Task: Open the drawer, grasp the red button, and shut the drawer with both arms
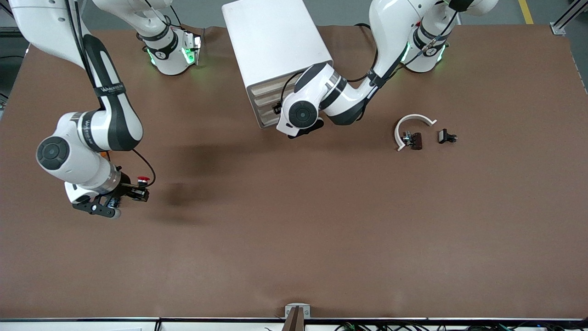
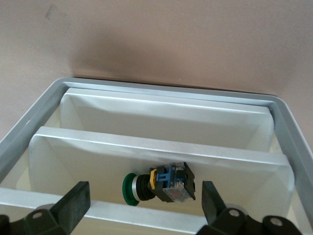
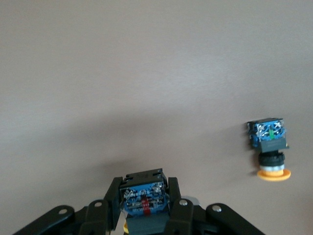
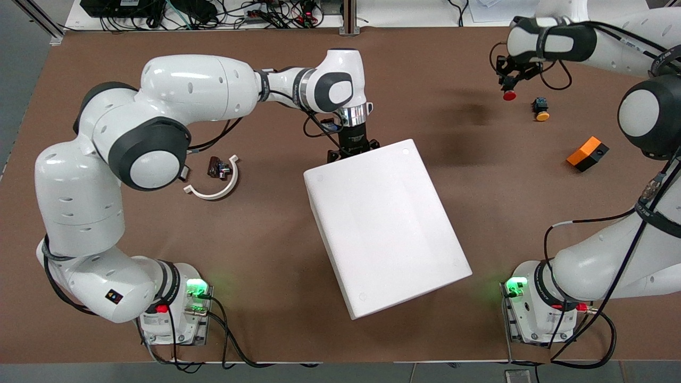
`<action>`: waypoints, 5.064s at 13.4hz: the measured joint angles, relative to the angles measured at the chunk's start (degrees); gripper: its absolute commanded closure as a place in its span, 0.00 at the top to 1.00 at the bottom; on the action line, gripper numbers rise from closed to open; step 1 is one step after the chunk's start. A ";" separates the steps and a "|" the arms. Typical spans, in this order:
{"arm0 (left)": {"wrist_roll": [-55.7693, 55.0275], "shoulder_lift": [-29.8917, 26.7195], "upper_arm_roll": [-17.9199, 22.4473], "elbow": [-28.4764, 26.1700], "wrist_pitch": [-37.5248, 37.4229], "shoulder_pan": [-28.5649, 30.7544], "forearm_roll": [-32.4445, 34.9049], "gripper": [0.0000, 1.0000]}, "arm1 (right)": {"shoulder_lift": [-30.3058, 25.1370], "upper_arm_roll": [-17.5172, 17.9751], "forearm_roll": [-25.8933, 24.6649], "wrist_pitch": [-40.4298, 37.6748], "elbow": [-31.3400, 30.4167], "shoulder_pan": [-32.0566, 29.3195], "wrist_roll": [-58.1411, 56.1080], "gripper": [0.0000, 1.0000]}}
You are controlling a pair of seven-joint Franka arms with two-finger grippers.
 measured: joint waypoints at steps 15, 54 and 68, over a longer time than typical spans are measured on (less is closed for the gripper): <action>9.19 -3.30 0.50 12.80 -0.37 25.92 25.13 1.00 | 7.19 0.04 -2.31 12.20 -3.44 -5.69 -2.43 0.00; 59.45 -36.53 13.69 3.85 -17.53 34.15 25.93 1.00 | -3.41 0.89 -2.32 -27.52 14.00 -5.31 -10.20 1.00; 59.47 -36.65 13.85 3.22 -17.68 34.34 25.93 1.00 | -20.64 0.66 -1.44 -43.51 15.18 -8.04 -19.90 1.00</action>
